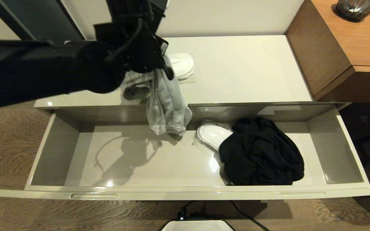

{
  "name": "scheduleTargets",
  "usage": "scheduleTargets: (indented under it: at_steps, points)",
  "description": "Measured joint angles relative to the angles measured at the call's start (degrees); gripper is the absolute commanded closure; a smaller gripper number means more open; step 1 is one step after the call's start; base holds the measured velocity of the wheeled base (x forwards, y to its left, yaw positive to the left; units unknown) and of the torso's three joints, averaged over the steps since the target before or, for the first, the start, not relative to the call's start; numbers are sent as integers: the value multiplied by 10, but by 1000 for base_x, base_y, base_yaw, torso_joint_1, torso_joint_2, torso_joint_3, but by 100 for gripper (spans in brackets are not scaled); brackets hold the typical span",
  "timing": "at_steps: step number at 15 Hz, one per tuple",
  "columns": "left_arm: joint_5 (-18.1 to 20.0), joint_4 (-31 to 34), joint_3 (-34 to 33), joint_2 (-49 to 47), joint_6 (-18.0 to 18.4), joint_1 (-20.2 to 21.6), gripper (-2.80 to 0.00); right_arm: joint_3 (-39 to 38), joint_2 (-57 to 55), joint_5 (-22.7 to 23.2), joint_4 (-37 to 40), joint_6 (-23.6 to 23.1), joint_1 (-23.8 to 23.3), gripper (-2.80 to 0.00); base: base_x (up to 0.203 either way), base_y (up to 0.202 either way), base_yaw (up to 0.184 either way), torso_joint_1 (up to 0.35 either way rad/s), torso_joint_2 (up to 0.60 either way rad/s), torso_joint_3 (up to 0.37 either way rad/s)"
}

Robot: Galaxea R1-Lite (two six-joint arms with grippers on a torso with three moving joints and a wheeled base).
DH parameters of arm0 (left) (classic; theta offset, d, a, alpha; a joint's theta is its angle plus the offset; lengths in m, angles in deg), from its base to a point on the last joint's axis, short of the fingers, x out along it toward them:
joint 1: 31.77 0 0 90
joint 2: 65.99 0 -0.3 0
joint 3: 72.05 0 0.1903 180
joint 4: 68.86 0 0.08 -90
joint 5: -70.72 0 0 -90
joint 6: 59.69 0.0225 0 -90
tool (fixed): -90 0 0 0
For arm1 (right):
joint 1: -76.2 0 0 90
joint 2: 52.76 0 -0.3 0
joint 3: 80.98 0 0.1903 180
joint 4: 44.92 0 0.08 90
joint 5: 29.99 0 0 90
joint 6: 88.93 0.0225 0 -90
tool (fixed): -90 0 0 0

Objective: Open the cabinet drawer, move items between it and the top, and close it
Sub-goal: Take out the shorts from the drawer, then place the shorts on the table

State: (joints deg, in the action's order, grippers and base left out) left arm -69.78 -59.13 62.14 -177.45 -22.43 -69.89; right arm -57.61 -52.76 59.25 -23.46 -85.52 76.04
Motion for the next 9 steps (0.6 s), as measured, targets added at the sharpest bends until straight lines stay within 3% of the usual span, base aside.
scheduleTargets:
  at_steps: [9]
  points:
    - [4, 76, -5, 148, 42, 10, 0, 0, 0, 0, 0, 1, 1, 0, 0, 0, 0, 0, 0, 0]
